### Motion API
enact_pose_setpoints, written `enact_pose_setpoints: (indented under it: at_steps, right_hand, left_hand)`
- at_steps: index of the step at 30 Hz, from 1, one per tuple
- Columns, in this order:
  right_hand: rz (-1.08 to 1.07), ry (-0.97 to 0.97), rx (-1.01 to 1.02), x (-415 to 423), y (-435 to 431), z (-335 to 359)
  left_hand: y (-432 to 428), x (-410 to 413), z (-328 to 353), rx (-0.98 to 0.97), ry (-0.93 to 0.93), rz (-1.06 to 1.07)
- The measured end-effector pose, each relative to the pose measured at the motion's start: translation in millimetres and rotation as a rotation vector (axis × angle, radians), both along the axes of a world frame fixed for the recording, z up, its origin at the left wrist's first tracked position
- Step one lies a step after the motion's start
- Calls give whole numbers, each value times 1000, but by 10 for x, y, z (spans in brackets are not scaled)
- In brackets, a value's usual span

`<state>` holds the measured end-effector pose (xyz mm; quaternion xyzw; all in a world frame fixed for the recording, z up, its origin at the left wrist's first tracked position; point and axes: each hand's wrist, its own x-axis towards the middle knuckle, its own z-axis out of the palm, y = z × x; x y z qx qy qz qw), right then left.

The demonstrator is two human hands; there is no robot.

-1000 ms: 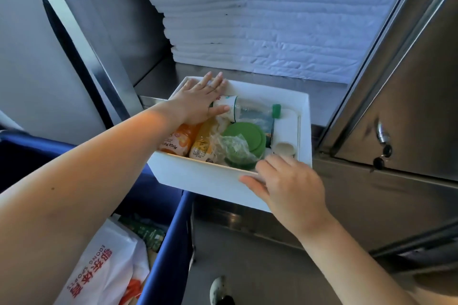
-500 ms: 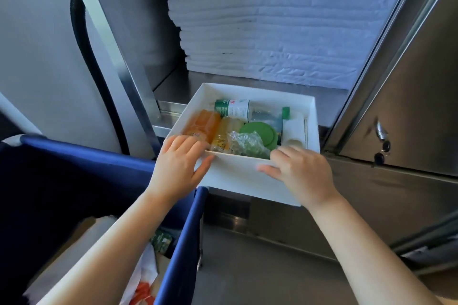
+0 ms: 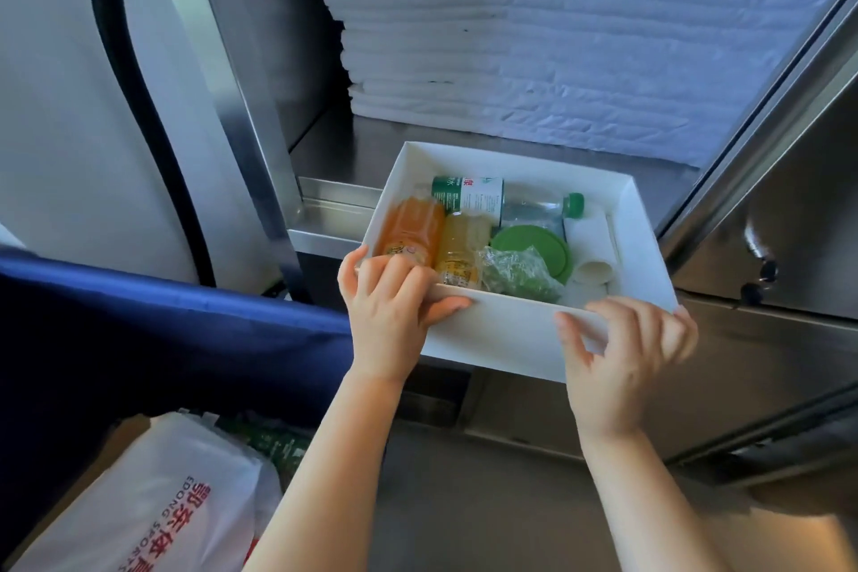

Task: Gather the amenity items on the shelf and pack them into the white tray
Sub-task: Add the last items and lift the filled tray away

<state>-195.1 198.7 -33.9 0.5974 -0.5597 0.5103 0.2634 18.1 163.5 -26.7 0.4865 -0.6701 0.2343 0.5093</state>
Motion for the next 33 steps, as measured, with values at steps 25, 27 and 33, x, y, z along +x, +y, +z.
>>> enact_pose_setpoints:
  at_steps: [25,27,33]
  right_hand:
    - [-165,-39,-192,26,-275,258]
    - [-149,-56,-206,24,-289,297]
    - [-105,-86,-230,13,-299,456]
  left_hand:
    - [-208,-203,238,-171,176,73]
    - [-219,-212,273,-178,193,59]
    - [-222,-236,386,-159,225,27]
